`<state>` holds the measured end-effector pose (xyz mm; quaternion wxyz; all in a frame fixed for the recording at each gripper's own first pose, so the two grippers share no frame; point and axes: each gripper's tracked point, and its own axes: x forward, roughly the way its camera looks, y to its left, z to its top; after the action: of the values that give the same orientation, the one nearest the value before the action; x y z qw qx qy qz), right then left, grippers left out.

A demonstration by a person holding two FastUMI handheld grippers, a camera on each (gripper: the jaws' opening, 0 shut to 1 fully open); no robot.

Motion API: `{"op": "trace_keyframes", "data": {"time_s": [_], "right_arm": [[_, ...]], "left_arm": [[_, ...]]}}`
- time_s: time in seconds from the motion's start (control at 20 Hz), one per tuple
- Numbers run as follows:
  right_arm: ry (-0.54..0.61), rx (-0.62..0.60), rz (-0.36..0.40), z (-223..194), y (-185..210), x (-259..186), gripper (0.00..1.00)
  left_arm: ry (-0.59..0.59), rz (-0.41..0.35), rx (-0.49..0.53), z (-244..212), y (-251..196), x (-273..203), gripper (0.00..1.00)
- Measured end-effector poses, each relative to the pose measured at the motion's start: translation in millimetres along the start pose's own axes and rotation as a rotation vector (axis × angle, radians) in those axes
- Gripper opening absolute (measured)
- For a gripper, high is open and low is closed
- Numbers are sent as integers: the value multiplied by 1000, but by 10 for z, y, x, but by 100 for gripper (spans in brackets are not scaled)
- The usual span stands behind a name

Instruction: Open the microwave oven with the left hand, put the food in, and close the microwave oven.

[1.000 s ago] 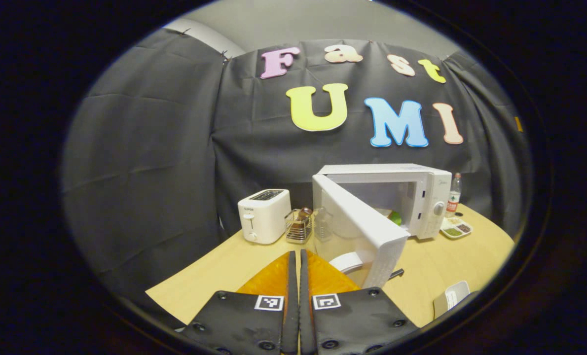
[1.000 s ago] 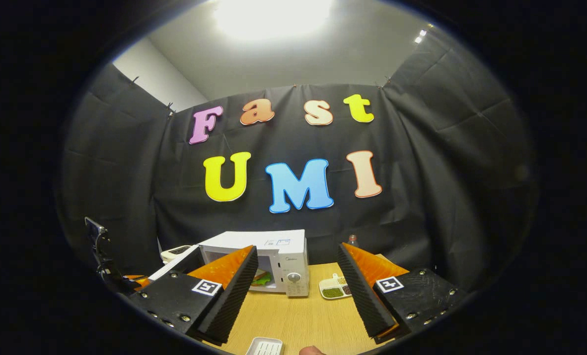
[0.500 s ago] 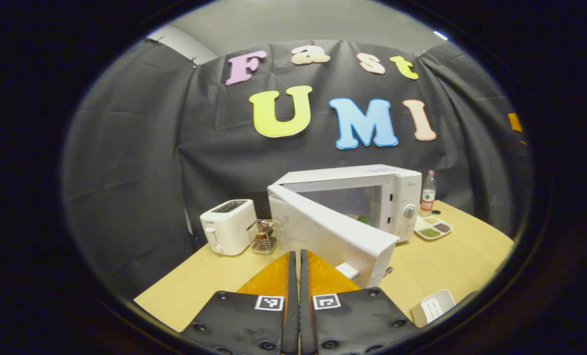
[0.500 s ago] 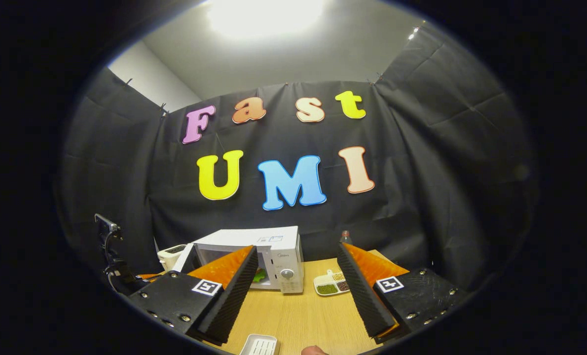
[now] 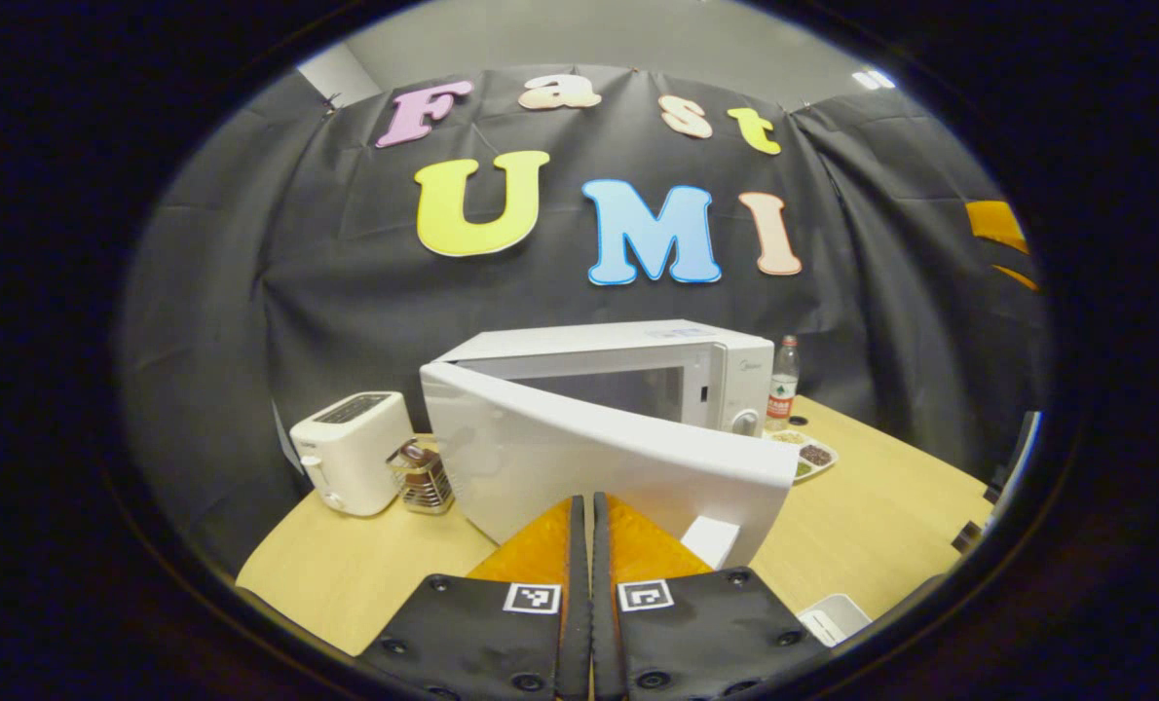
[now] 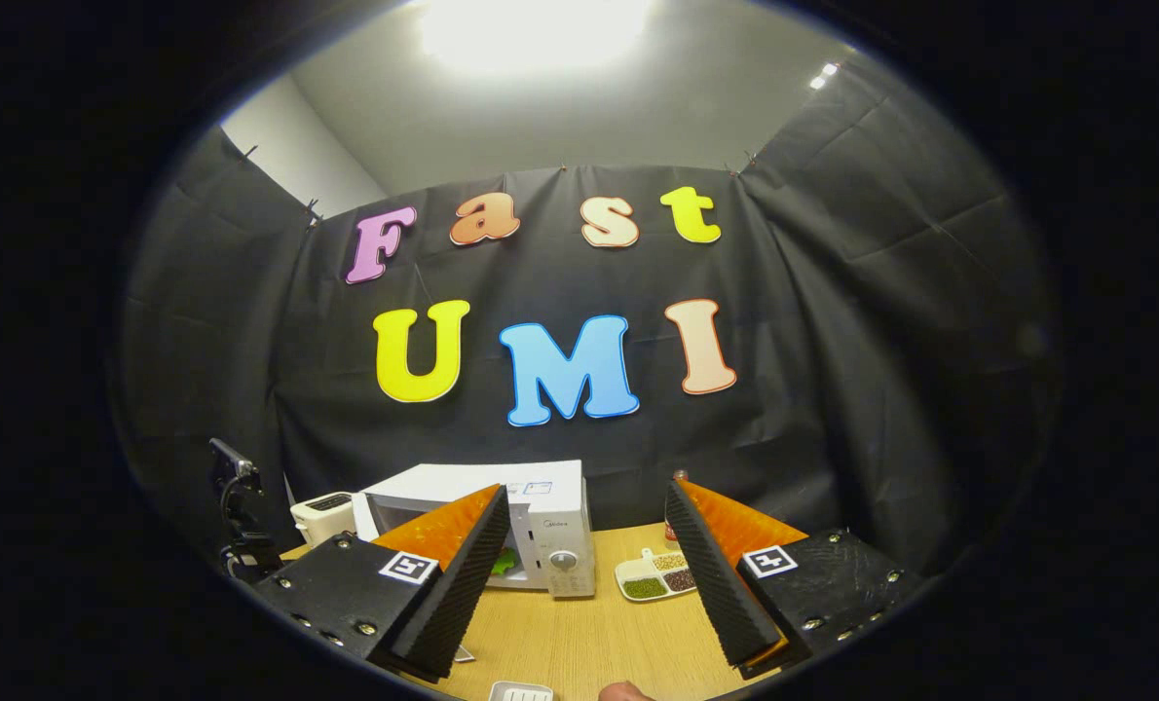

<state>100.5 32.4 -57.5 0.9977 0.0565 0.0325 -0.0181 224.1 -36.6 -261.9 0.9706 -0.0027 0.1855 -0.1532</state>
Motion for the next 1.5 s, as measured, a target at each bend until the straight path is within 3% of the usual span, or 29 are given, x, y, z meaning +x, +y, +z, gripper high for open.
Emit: {"op": "trace_keyframes", "data": {"time_s": [0.35,0.4,0.45,0.75,1.15,1.5], "right_arm": [[0,-2,-89,-37,-55,137,98],[2,-3,-102,-57,-57,150,98],[2,-6,-116,-66,-70,166,98],[18,-22,-176,-145,-128,242,98],[39,-41,-233,-213,-256,281,98],[62,-48,-265,-276,-397,310,98]], "left_arm": [[-3,-85,8,151,-88,510,8],[-6,-100,13,169,-120,588,13],[-10,-114,19,183,-151,666,8],[-28,-156,17,289,-281,1083,8],[-48,-151,14,365,-330,1504,7],[-51,-85,-15,457,-239,1852,7]]}}
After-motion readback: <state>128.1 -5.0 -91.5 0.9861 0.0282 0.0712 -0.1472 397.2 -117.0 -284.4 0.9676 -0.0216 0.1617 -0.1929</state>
